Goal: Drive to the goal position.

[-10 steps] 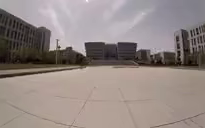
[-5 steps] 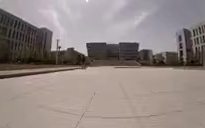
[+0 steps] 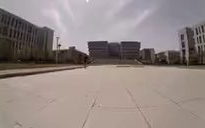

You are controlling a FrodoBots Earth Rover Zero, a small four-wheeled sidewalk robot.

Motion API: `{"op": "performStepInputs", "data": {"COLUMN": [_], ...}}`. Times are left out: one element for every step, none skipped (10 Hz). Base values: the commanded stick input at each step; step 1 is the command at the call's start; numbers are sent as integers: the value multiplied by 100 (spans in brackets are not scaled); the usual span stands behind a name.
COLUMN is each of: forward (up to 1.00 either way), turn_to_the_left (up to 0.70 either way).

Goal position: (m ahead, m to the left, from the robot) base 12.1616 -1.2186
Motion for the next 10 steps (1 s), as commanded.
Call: {"op": "performStepInputs", "data": {"forward": [100,100,100,100,100,100,100,100,100,100], "turn_to_the_left": [0,0,0,0,-7,-40,-40,-40,-35,-5]}}
